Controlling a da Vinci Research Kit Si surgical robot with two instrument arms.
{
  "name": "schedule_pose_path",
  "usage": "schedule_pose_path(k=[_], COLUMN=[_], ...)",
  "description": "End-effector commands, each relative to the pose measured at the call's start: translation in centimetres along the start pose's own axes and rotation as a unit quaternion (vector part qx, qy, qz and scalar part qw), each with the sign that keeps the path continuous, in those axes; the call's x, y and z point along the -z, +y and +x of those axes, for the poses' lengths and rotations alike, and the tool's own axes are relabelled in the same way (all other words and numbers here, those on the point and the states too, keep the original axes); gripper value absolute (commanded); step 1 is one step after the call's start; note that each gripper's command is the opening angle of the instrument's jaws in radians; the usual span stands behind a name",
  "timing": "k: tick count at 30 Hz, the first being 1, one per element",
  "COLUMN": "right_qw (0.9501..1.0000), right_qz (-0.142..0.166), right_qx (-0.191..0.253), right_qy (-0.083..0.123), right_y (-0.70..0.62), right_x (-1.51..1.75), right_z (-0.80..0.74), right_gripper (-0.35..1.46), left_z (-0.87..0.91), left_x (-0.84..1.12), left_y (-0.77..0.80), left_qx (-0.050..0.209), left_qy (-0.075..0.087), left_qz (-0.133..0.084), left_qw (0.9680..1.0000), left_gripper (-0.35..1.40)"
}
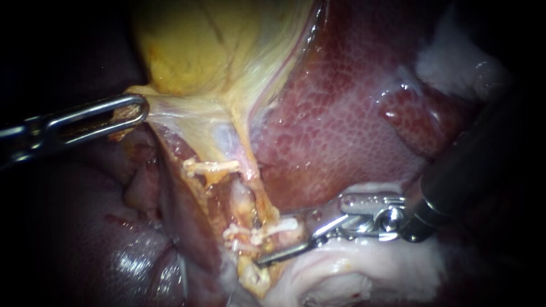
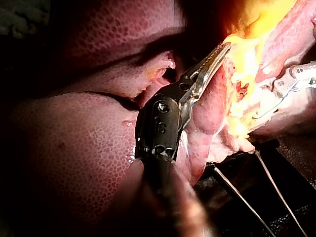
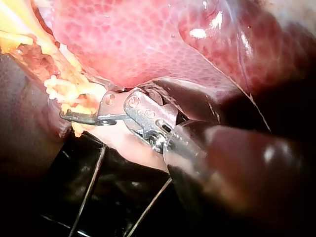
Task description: Going back first clip right tube
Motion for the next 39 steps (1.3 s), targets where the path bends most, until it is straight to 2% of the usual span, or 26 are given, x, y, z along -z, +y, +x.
schedule_pose_path(k=[1,5,10,12,15,16,20,23,28,31,36,39], right_qw=[1.0000,1.0000,0.9999,0.9996,0.9990,0.9985,0.9968,0.9959,0.9953,0.9953,0.9953,0.9953], right_qz=[0.000,0.001,0.002,-0.002,-0.014,-0.016,-0.024,-0.028,-0.031,-0.031,-0.031,-0.029], right_qx=[0.000,0.001,0.014,0.026,0.041,0.049,0.070,0.076,0.080,0.080,0.081,0.081], right_qy=[0.000,0.001,0.003,0.007,0.015,0.018,0.032,0.039,0.044,0.044,0.044,0.044], right_y=[0.00,-0.01,-0.09,-0.14,-0.21,-0.23,-0.30,-0.33,-0.34,-0.35,-0.37,-0.38], right_x=[0.01,0.12,0.43,0.60,0.83,0.94,1.21,1.36,1.46,1.47,1.50,1.52], right_z=[0.01,0.05,0.16,0.28,0.52,0.65,0.93,1.05,1.10,1.10,1.09,1.08], right_gripper=[0.60,0.60,0.60,0.60,0.60,0.60,0.60,0.60,0.60,0.60,0.60,0.60], left_z=[0.00,0.00,0.00,0.00,0.01,0.01,0.02,0.03,0.12,0.28,0.72,0.84], left_x=[0.00,0.01,0.01,0.02,0.02,0.02,0.01,0.00,-0.07,-0.21,-0.69,-0.95], left_y=[0.00,0.00,0.01,0.01,0.01,0.01,0.00,0.00,-0.03,-0.08,-0.17,-0.22], left_qx=[0.000,0.000,0.000,0.000,0.000,0.000,-0.001,-0.001,-0.003,-0.006,-0.017,-0.019], left_qy=[0.000,0.000,0.000,0.000,0.000,0.000,0.000,-0.001,-0.001,0.002,0.030,0.038], left_qz=[0.000,0.000,0.000,0.000,0.000,0.000,0.000,0.000,0.002,0.010,0.016,0.021], left_qw=[1.0000,1.0000,1.0000,1.0000,1.0000,1.0000,1.0000,1.0000,1.0000,0.9999,0.9993,0.9989], left_gripper=[-0.35,-0.35,-0.35,-0.35,-0.35,-0.35,-0.35,-0.35,-0.35,-0.35,-0.35,-0.35])
